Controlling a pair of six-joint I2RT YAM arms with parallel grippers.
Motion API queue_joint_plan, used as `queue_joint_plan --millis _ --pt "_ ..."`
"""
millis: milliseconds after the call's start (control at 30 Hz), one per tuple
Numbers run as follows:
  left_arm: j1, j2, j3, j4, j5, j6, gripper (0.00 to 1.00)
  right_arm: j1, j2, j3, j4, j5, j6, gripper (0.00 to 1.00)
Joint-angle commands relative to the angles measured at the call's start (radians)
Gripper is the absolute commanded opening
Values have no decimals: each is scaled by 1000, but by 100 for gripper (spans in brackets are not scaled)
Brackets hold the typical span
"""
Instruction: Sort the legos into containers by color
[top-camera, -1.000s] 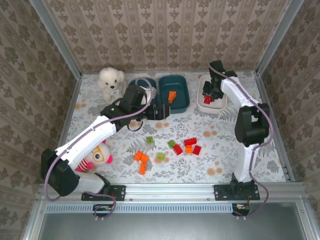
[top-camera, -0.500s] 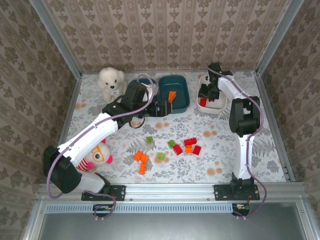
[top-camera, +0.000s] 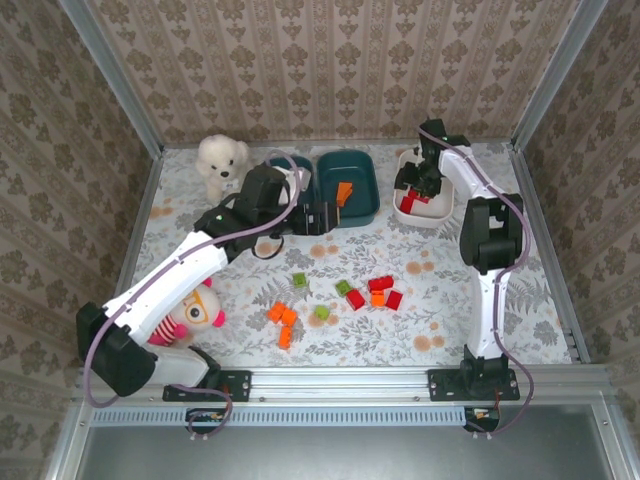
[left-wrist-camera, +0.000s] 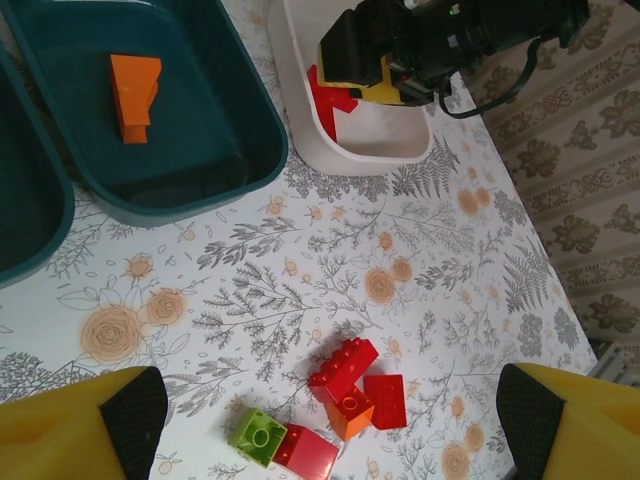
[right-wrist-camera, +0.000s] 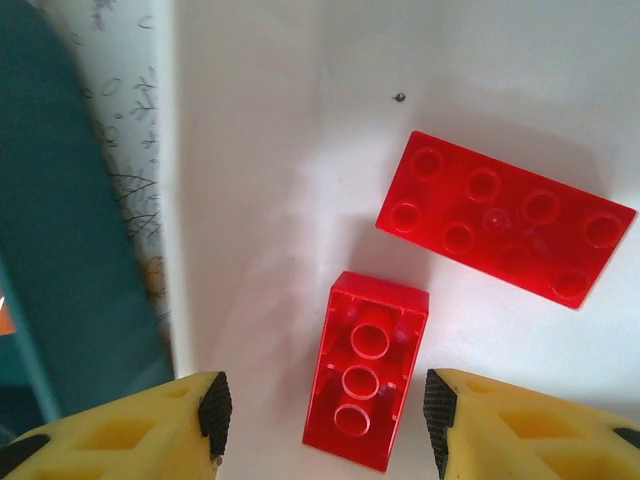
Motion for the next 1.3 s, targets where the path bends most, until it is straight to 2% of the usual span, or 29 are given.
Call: queue_joint_plan --millis 0,100,233,367,600,767,967,1133,1267 --pt "11 -50 -19 -61 -31 6 89 12 -159 32 -27 16 11 56" --pt "16 -81 -37 -96 -54 3 89 50 -274 -25 10 45 13 56" --pt "24 -136 -78 -123 -74 -4 89 128 -459 -196 109 65 22 56" --pt "31 -195 -122 -162 -104 -16 89 244 -640 -400 195 77 26 56" --pt "48 -307 -218 -233 -144 -63 88 481 -878 -650 194 149 38 57" --pt "51 -396 -298 -300 -144 -96 87 608 -980 -771 171 189 97 56" --pt "50 -449 -363 -309 -138 -124 86 673 -1025 -842 153 204 148 56" --pt "40 -368 -389 -301 -89 -130 77 706 -1048 -862 158 214 188 56" --pt "-34 -252 -370 -283 -96 -86 73 741 -1080 -904 184 210 206 56"
